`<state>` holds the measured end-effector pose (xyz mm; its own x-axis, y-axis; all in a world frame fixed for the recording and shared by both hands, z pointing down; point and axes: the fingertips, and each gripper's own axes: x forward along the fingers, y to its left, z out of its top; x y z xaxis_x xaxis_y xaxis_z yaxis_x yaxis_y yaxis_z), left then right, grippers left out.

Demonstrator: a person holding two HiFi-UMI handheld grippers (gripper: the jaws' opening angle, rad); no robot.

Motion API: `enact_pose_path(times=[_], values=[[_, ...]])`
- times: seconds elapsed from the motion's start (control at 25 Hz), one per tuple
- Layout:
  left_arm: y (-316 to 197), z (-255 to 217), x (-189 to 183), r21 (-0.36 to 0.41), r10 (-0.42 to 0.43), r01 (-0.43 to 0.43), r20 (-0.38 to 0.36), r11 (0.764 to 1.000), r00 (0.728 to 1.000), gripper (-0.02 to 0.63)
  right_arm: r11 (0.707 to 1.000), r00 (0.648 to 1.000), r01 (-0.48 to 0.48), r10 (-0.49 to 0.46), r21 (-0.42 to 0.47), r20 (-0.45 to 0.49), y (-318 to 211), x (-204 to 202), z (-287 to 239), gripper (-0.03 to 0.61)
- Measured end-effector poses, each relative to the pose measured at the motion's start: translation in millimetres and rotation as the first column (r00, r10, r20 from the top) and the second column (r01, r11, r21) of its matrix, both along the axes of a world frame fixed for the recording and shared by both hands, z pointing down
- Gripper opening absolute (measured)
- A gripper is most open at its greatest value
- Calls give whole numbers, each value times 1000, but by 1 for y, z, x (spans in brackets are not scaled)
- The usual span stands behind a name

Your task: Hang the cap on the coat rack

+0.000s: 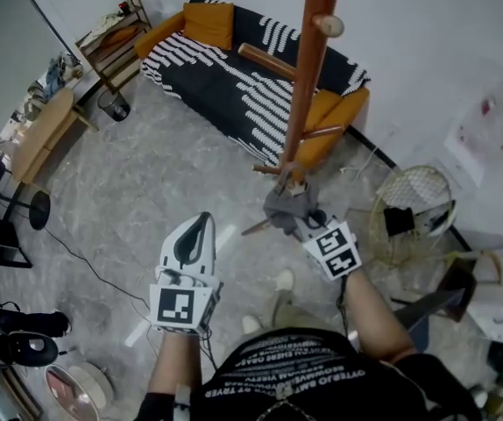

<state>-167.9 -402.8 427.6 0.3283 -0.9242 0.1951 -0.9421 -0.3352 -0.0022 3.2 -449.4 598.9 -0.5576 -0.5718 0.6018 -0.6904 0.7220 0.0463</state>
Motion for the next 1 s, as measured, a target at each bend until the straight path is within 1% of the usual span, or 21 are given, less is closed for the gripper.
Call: enact_pose_path(times=[0.4, 0.56, 0.72, 0.84, 0.88, 0.96, 1.0], values=[[-4, 9, 4, -32, -3, 3, 11, 999, 1000, 3, 997, 999, 3, -7, -83, -52, -14, 0, 39, 18], [-2, 10, 5, -33, -9, 9, 15, 999, 1000, 3, 994, 998, 0, -8, -112, -68, -15, 3, 53, 18], [2, 9, 1, -36, -19, 20, 16, 999, 1000, 3, 992, 996, -11, -1, -126, -92, -18, 2, 60, 18], [5, 8, -1, -32, -19, 20, 20, 999, 1000, 3, 993, 993, -24, 11, -113, -115, -20, 4, 63, 20], [6, 7, 0, -29, -19, 20, 21, 999, 1000, 3, 994, 994, -27, 15, -107, -113, -19, 5, 63, 26], [11, 5, -1, -24, -21, 21, 24, 999, 999, 3, 995, 996, -23, 15, -102, -84, -14, 5, 61, 111], [14, 3, -2, -20, -22, 23, 25, 1000, 999, 3, 995, 998, -20, 14, -100, -64, -11, 4, 58, 126]])
